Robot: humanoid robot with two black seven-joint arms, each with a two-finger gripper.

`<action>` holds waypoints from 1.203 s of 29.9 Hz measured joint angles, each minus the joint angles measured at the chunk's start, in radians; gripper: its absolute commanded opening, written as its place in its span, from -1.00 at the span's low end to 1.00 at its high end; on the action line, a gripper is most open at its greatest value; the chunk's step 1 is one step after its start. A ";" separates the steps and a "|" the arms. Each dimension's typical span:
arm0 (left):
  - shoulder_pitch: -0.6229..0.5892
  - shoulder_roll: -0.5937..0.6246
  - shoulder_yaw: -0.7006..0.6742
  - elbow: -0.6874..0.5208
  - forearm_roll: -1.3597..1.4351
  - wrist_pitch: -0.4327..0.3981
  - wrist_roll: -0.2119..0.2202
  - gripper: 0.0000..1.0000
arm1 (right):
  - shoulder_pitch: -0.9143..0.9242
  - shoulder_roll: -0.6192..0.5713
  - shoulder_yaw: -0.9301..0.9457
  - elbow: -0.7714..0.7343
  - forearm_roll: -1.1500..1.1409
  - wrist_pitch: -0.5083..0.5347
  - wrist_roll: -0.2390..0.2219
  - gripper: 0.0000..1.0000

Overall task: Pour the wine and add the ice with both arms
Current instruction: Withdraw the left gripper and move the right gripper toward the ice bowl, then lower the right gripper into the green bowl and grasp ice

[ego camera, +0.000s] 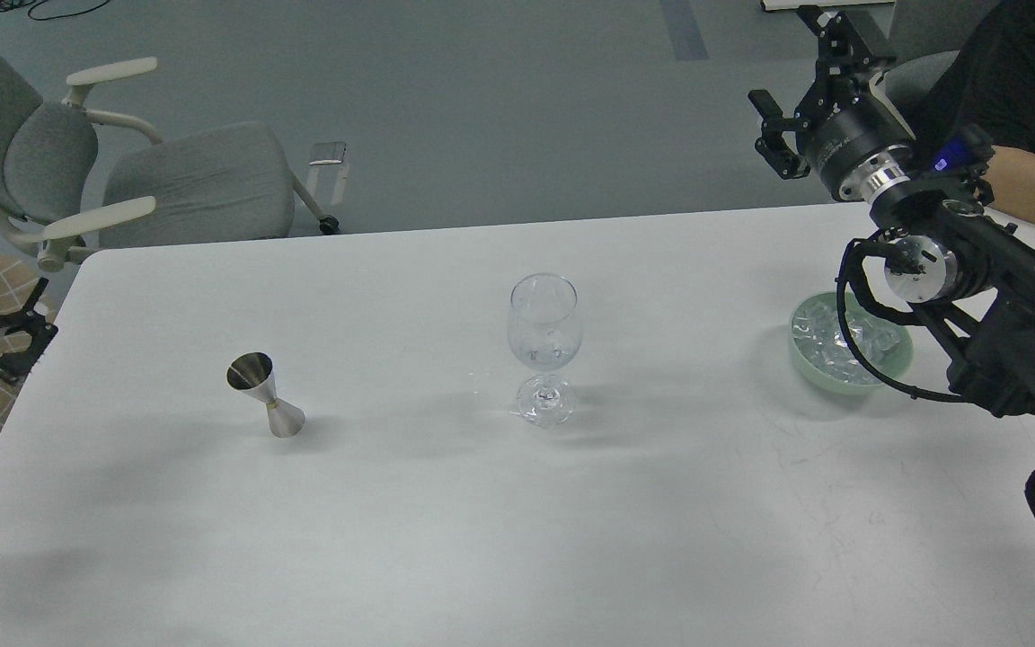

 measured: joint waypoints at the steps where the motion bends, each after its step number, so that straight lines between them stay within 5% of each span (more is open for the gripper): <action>1: -0.025 0.001 0.013 0.015 0.040 0.000 -0.027 0.96 | 0.001 -0.001 0.000 0.001 0.000 0.000 0.000 1.00; 8: -0.141 0.005 0.213 0.064 0.257 0.000 -0.351 0.96 | 0.002 -0.026 -0.057 0.028 -0.020 0.002 0.002 1.00; 12: -0.170 0.001 0.273 0.065 0.272 0.008 -0.452 0.96 | 0.003 -0.082 -0.111 0.086 -0.035 0.001 0.003 1.00; 21: -0.175 -0.010 0.310 0.057 0.264 0.001 -0.455 0.96 | -0.032 -0.365 -0.225 0.327 -0.312 -0.062 0.009 1.00; 28: -0.174 -0.032 0.360 0.053 0.265 0.002 -0.455 0.96 | -0.147 -0.547 -0.322 0.479 -0.819 -0.292 0.011 1.00; 36: -0.176 -0.102 0.362 0.047 0.267 0.008 -0.456 0.96 | -0.311 -0.589 -0.332 0.451 -1.269 -0.546 0.011 1.00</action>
